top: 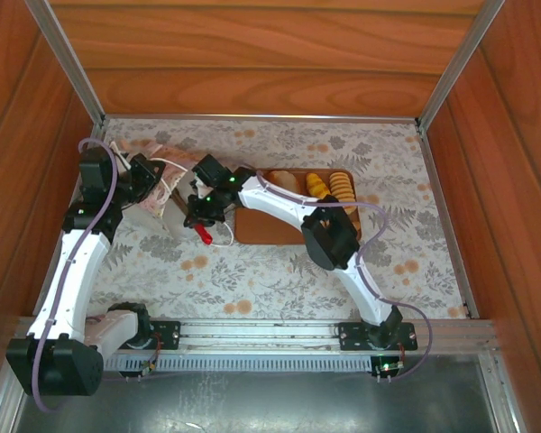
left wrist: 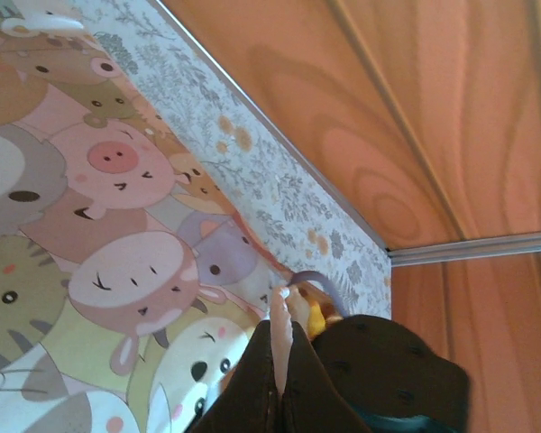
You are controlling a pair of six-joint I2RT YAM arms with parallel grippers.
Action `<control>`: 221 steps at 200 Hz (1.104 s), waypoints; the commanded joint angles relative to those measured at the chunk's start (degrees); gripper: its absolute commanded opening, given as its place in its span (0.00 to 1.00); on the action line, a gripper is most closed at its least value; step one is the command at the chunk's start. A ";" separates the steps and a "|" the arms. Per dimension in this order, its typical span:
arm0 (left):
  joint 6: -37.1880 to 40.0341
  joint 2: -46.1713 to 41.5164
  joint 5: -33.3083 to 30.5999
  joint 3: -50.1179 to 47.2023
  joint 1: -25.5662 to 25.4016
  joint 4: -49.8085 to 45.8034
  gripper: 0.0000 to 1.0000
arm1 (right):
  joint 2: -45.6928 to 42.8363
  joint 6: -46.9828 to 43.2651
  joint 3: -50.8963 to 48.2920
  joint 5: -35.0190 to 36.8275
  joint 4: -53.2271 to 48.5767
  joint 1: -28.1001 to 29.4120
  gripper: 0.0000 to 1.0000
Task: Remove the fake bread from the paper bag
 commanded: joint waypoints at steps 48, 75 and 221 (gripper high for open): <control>0.92 -0.98 -2.39 0.09 -0.34 -1.43 0.00 | -10.25 -4.04 -7.11 4.14 -1.45 -0.08 0.14; 0.92 -1.15 -3.11 0.32 -0.31 -1.73 0.00 | -14.34 -5.43 -11.25 5.89 -2.45 -0.08 0.14; 3.20 -1.05 -0.65 0.32 -0.33 -1.99 0.00 | -18.99 -13.40 -14.03 11.74 -13.03 0.26 0.32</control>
